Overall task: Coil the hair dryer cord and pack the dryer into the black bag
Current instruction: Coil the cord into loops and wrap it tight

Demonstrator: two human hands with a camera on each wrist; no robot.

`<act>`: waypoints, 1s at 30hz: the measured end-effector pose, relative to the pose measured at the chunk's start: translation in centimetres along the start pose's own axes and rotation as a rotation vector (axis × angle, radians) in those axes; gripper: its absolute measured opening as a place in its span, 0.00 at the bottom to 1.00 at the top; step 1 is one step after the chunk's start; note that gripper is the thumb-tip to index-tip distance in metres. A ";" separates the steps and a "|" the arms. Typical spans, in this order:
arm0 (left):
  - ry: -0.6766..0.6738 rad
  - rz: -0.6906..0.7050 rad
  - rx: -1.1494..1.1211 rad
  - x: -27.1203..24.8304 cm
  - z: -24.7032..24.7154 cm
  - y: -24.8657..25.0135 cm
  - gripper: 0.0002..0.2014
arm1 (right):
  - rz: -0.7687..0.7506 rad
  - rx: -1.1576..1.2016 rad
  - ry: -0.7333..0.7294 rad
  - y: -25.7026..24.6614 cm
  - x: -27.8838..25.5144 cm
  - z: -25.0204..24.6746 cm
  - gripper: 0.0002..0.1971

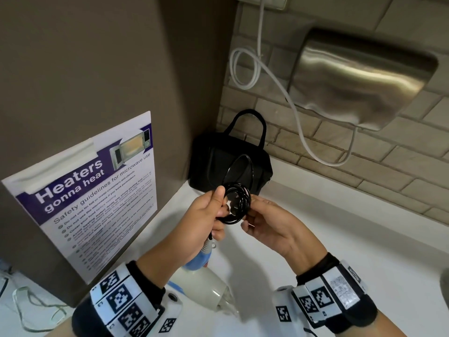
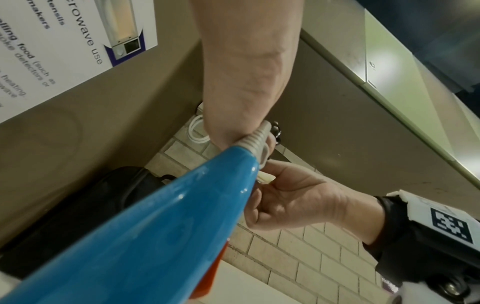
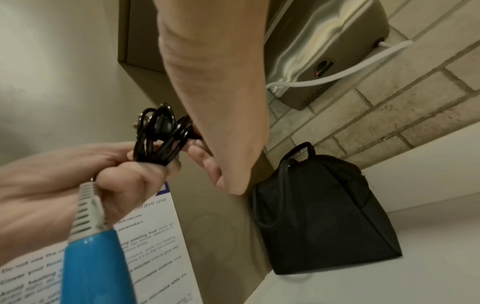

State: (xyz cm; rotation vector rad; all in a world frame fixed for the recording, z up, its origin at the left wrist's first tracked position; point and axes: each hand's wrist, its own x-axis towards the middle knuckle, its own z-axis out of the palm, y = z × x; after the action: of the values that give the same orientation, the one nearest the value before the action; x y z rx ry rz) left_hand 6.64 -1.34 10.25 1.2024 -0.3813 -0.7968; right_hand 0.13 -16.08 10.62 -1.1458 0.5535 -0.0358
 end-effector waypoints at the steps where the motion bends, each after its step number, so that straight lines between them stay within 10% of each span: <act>1: 0.000 0.001 0.010 0.0 0.1 0.0 0.17 | 0.002 -0.005 -0.002 0.0 0.0 0.2 0.08; 14: 0.014 -0.010 0.058 -0.1 0.2 0.0 0.17 | 0.030 0.037 -0.071 -0.7 -0.2 0.5 0.03; 23: -0.053 -0.049 -0.056 0.4 -0.1 0.2 0.18 | 0.004 -0.094 -0.252 -2.0 -2.0 0.4 0.22; 30: -0.158 -0.138 -0.152 0.7 -0.7 0.2 0.17 | -0.023 -0.112 -0.316 -2.0 -2.2 0.3 0.11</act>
State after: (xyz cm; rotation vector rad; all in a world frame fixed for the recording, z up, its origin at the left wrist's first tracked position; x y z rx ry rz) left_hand 7.64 -1.29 10.14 1.0347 -0.3633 -1.0259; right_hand -1.15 -16.04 13.26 -1.2375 0.2633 0.1560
